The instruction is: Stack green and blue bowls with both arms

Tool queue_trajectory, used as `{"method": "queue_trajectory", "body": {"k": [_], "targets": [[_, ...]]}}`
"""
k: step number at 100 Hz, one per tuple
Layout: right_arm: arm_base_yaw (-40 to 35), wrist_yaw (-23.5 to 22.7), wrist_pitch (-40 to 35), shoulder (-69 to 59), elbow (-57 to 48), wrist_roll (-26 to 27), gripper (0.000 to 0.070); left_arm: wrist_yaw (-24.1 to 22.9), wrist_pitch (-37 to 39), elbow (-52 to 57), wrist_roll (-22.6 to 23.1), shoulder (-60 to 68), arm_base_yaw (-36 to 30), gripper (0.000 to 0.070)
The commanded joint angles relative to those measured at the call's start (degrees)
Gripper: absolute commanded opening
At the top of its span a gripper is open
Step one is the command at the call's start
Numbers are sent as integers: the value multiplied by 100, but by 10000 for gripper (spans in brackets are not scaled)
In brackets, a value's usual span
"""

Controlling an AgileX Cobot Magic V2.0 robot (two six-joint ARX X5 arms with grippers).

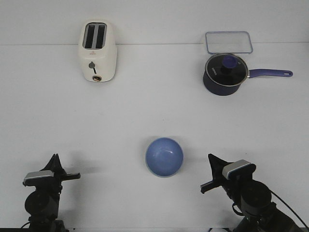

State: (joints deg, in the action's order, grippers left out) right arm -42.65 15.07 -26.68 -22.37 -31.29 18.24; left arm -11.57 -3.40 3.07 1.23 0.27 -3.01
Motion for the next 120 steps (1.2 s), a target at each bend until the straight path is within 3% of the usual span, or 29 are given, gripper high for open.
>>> {"method": "queue_trajectory", "body": {"k": [1, 24, 89, 99, 108, 120], "targets": [[-42, 0, 74, -7, -20, -13, 11, 79, 79, -96, 116, -11, 9, 15], [-42, 0, 90, -7, -20, -13, 11, 365, 393, -229, 109, -11, 9, 15], [-42, 2, 90, -7, -20, -22, 10, 367, 393, -227, 109, -11, 9, 15], [-22, 273, 160, 2, -20, -181, 10, 367, 391, -227, 109, -11, 9, 15], [341, 372, 149, 129, 7, -688, 10, 367, 391, -227, 109, -11, 9, 15], [1517, -153, 654, 424, 457, -1196, 10, 367, 391, -227, 109, -11, 9, 15]]}}
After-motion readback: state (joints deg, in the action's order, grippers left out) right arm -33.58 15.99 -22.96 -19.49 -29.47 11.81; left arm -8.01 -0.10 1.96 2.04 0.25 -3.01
